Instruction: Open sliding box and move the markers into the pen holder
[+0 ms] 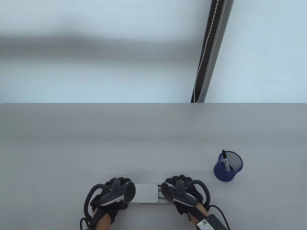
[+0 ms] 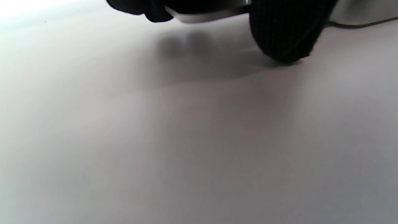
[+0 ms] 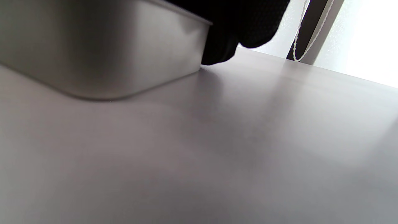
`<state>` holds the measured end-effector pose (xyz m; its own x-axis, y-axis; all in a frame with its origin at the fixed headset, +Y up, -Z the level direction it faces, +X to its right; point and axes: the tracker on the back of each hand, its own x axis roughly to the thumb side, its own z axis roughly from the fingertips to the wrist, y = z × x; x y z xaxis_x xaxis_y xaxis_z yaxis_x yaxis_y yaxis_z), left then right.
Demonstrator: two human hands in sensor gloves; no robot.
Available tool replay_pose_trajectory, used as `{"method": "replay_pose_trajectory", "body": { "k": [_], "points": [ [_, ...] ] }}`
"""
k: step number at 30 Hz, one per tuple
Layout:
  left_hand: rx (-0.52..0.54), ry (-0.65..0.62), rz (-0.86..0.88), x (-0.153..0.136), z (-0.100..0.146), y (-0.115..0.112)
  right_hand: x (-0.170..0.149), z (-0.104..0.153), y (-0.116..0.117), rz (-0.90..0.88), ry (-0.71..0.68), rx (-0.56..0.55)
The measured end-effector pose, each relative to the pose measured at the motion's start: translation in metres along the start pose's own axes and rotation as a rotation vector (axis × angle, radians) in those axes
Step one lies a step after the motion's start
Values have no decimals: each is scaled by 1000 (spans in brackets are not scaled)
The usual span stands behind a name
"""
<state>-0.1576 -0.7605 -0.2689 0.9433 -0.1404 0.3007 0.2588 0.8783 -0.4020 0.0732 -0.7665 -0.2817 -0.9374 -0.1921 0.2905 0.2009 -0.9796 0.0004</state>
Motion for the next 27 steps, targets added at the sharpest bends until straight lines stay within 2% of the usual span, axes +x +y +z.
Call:
{"method": "replay_pose_trajectory", "body": {
  "k": [16, 27],
  "points": [
    [0, 3, 1, 0, 0, 0, 3, 0, -1, 84, -61, -13],
    [3, 1, -1, 0, 0, 0, -1, 5, -3, 37, -85, -60]
  ]
}}
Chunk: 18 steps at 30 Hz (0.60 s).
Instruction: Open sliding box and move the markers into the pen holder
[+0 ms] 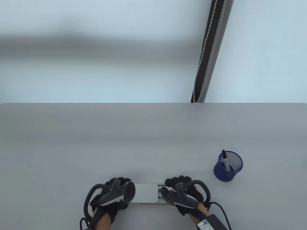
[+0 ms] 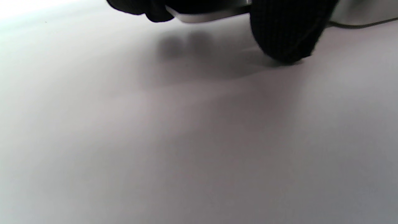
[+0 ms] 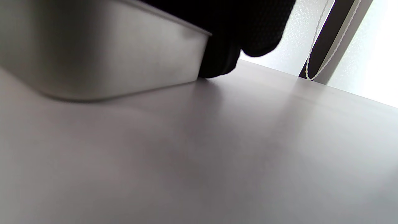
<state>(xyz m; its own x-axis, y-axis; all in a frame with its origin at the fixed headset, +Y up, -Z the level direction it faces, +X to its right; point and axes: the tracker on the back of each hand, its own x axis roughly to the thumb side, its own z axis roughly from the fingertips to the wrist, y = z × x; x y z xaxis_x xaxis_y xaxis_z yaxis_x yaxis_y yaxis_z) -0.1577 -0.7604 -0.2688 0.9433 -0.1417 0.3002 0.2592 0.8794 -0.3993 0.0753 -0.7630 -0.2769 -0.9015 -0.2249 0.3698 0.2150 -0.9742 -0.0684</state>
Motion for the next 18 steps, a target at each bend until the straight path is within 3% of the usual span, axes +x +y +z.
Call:
{"method": "replay_pose_trajectory", "body": {
  "k": [18],
  "points": [
    [6, -6, -16, 1, 0, 0, -17, 9, -4, -108, 19, -74]
  ]
}}
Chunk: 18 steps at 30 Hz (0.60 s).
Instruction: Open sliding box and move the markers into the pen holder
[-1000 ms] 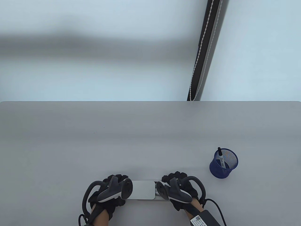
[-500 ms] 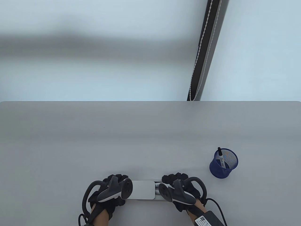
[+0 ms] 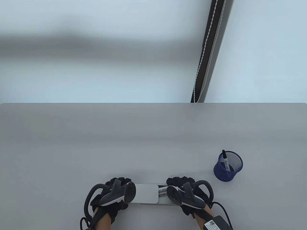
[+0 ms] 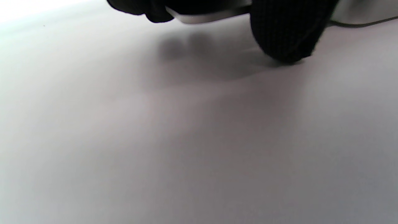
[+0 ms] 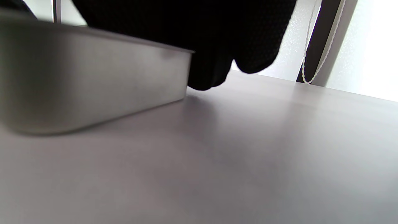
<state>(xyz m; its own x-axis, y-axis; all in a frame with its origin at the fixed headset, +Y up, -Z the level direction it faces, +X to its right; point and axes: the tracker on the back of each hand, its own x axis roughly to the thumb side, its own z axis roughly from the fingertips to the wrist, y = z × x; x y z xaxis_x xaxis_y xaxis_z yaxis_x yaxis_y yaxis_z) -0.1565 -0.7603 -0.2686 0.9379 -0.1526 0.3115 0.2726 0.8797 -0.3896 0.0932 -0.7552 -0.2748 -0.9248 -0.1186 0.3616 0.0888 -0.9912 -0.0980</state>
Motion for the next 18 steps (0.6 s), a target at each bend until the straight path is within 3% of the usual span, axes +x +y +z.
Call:
{"method": "replay_pose_trajectory", "body": {
  "k": [18],
  "points": [
    [-2, 1, -3, 1, 1, 0, -38, 6, -14, -205, 108, -30]
  ]
}}
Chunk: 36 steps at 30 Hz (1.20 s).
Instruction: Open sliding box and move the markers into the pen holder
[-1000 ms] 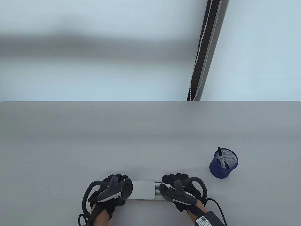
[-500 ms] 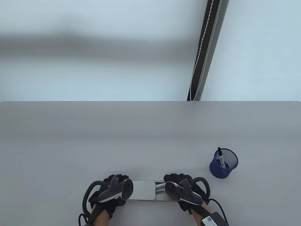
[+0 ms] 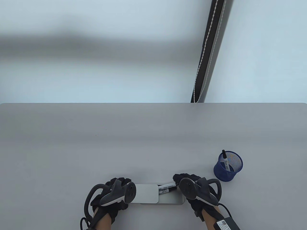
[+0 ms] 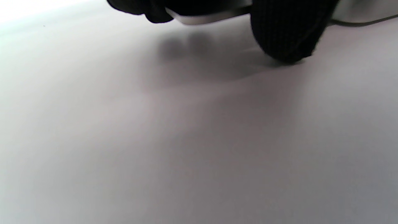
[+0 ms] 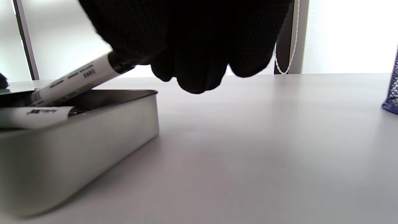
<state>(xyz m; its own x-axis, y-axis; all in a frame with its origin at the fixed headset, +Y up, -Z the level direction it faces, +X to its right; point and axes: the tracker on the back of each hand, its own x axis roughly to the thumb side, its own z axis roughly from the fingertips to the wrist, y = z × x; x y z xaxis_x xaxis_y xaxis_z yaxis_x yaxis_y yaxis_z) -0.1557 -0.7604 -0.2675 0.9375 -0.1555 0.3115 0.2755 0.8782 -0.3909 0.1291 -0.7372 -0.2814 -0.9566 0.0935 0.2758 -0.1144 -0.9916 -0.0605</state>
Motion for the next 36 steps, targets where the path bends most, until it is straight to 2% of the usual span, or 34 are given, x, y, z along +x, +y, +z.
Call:
{"method": "replay_pose_trajectory", "body": {
  "k": [16, 23, 29, 36],
  "points": [
    [2, 0, -4, 0, 0, 0, -33, 4, -43, -306, 77, -47],
    [2, 0, -4, 0, 0, 0, -46, 8, -62, -376, 102, -82],
    [2, 0, -4, 0, 0, 0, -62, 19, -83, -421, 138, -180],
    [2, 0, -4, 0, 0, 0, -84, 36, -107, -474, 226, -352]
  ]
}}
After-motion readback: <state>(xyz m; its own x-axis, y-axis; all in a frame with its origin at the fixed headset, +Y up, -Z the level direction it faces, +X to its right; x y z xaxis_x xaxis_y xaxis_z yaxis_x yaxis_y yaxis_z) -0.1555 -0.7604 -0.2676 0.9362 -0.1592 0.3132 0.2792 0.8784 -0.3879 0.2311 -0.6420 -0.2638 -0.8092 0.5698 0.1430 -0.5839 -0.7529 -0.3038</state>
